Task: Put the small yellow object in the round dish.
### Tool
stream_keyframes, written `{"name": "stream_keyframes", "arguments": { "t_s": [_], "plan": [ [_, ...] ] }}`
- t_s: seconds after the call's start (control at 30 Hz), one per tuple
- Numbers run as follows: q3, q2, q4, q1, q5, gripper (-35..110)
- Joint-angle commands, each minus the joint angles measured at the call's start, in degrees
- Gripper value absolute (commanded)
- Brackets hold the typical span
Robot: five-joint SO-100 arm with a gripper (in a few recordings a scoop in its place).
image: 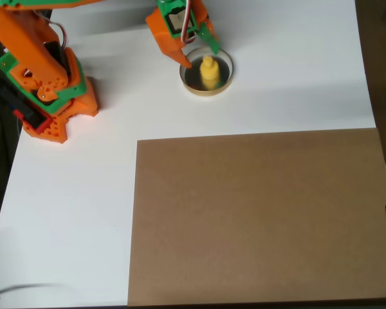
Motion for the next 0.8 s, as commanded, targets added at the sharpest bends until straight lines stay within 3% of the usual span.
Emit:
{"name": "stream_keyframes", "arguments": {
  "t_s": [0.0,0.43,0.77],
  "plan": [
    [-1.14,3.52,0.7,0.44,-1.32,22],
    [-6.86,9.67,10.28,4.22,-10.46,21],
    [-9.4,13.71,15.03,20.21,-22.5,24]
  ]
}}
